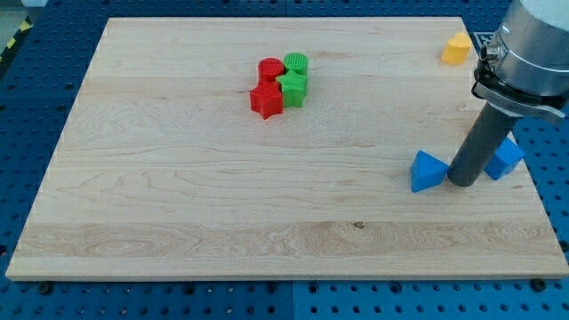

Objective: Push the blue cube into the blue triangle

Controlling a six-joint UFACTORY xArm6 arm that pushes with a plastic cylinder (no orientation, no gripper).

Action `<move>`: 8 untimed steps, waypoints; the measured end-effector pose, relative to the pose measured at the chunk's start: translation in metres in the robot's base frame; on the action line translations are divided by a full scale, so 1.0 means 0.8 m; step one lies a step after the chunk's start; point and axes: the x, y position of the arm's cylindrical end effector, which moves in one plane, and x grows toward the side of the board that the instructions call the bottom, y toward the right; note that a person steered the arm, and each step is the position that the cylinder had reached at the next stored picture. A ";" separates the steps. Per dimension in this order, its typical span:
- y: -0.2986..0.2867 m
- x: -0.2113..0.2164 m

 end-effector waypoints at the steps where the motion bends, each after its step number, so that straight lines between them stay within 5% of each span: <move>1: 0.036 0.010; 5: 0.129 0.054; 8: 0.169 0.020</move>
